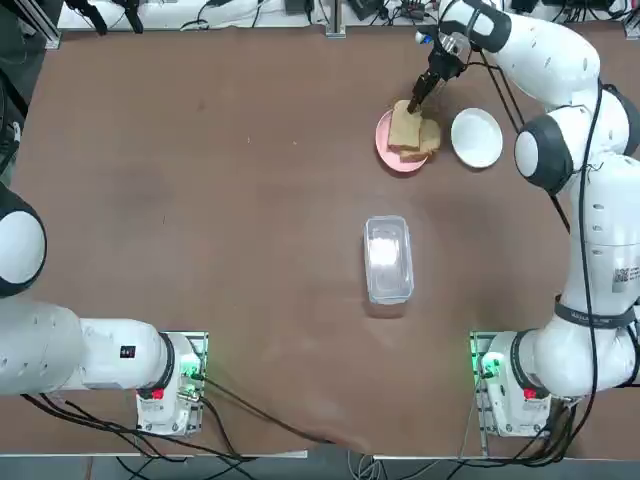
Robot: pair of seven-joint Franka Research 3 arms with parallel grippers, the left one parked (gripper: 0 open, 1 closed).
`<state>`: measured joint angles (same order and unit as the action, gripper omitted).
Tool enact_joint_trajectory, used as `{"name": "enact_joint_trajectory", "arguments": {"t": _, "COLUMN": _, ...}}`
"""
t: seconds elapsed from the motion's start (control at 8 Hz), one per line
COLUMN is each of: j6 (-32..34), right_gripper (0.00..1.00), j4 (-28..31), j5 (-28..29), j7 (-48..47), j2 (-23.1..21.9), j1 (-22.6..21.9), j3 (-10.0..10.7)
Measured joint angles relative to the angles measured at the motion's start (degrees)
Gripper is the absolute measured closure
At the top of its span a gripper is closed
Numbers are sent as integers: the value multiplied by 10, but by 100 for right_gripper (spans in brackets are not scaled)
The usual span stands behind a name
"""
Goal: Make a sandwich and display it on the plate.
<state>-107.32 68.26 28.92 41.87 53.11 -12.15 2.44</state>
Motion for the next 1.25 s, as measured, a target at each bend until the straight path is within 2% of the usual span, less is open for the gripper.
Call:
{"name": "enact_joint_trajectory", "arguments": {"t": 0.12, "j6": 5, "right_gripper": 67, "j4": 0, "j5": 0, "j7": 1, "j2": 0, "j1": 0, "j3": 0}}
{"name": "enact_joint_trajectory", "arguments": {"t": 0.25, "j6": 12, "right_gripper": 85, "j4": 0, "j5": 1, "j7": 2, "j2": 0, "j1": 1, "j3": 0}}
{"name": "enact_joint_trajectory", "arguments": {"t": 0.38, "j6": 15, "right_gripper": 91, "j4": -1, "j5": 2, "j7": 2, "j2": 0, "j1": 2, "j3": 0}}
{"name": "enact_joint_trajectory", "arguments": {"t": 1.0, "j6": 38, "right_gripper": 91, "j4": -12, "j5": 6, "j7": 5, "j2": -19, "j1": 10, "j3": 0}}
{"name": "enact_joint_trajectory", "arguments": {"t": 1.25, "j6": 64, "right_gripper": 93, "j4": -17, "j5": 42, "j7": 9, "j2": -36, "j1": 19, "j3": 1}}
